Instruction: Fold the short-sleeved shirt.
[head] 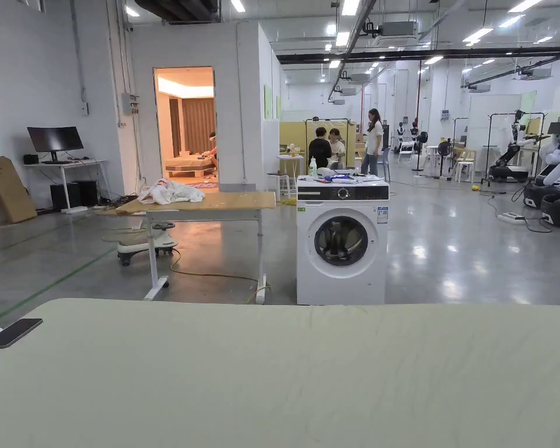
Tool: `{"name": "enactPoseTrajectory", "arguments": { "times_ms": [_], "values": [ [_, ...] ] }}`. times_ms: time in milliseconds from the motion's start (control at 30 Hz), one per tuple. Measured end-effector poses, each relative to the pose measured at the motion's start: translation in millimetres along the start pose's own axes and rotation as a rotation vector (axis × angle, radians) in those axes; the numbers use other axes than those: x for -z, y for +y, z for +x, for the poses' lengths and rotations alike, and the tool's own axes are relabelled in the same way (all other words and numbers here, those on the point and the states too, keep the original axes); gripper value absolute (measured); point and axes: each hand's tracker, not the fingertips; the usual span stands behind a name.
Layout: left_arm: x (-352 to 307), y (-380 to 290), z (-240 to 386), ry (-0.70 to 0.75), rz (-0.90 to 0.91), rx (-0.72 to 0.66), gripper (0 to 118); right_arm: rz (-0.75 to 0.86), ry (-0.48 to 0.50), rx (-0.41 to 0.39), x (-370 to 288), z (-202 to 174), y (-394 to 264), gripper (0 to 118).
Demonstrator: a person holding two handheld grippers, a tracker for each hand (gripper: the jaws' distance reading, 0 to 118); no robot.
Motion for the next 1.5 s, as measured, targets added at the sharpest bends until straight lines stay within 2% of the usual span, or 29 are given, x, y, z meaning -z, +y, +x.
{"name": "enactPoseTrajectory", "arguments": {
  "times_ms": [67, 133, 200, 233, 267, 300, 333, 367, 400, 567, 733, 1200, 1400, 1500],
  "values": [
    [2.0, 0.0, -0.4, 0.001, -0.012, 0.006, 0, 0.005, 0.002, 0.001, 0.5, -0.5, 1.0, 6],
    [3.9, 2.2, 2.7, -0.008, -0.013, 0.014, 3, 0.007, 0.014, 0.003, 0.2, -1.0, 0.6, 22],
    [5.3, 2.3, 2.0, -0.019, -0.014, 0.017, 25, 0.019, 0.027, 0.002, -1.8, -1.2, -1.0, 54],
    [6.1, 4.3, 4.6, -0.018, -0.013, 0.018, 47, 0.023, 0.030, 0.005, -2.5, -2.2, -0.5, 67],
    [6.8, 4.6, 5.9, -0.015, -0.010, 0.019, 80, 0.027, 0.031, 0.009, -3.1, -3.2, 0.6, 83],
    [6.7, 4.9, 6.6, -0.013, -0.002, 0.020, 96, 0.032, 0.032, 0.015, -3.9, -3.3, 1.8, 93],
    [6.2, 5.4, 6.7, -0.026, 0.011, 0.019, 105, 0.036, 0.033, 0.017, -4.1, -3.7, 3.1, 101],
    [5.4, 7.7, 8.5, -0.044, 0.028, 0.013, 109, 0.045, 0.031, 0.018, -4.4, -4.4, 4.2, 110],
    [4.9, 8.7, 9.7, -0.050, 0.037, 0.010, 109, 0.058, 0.028, 0.015, -4.9, -4.9, 5.2, 113],
    [5.7, 10.7, 12.7, -0.022, 0.056, 0.022, 118, 0.072, 0.027, 0.005, -5.7, -4.0, 9.6, 117],
    [7.4, 8.5, 5.1, -0.043, 0.043, -0.070, 118, 0.071, 0.065, 0.021, -4.8, -2.6, 10.7, 118],
    [7.5, 2.0, -2.3, -0.006, 0.008, -0.114, 118, 0.021, 0.015, -0.030, 1.8, -9.4, 7.9, 118],
    [9.1, 2.8, -1.3, -0.021, -0.007, -0.091, 118, -0.012, -0.113, 0.116, 8.0, -7.1, 20.8, 118],
    [10.4, 2.9, -0.4, -0.023, -0.022, -0.064, 118, -0.103, -0.113, 0.216, 10.2, -3.7, 30.9, 118]
  ]
}}
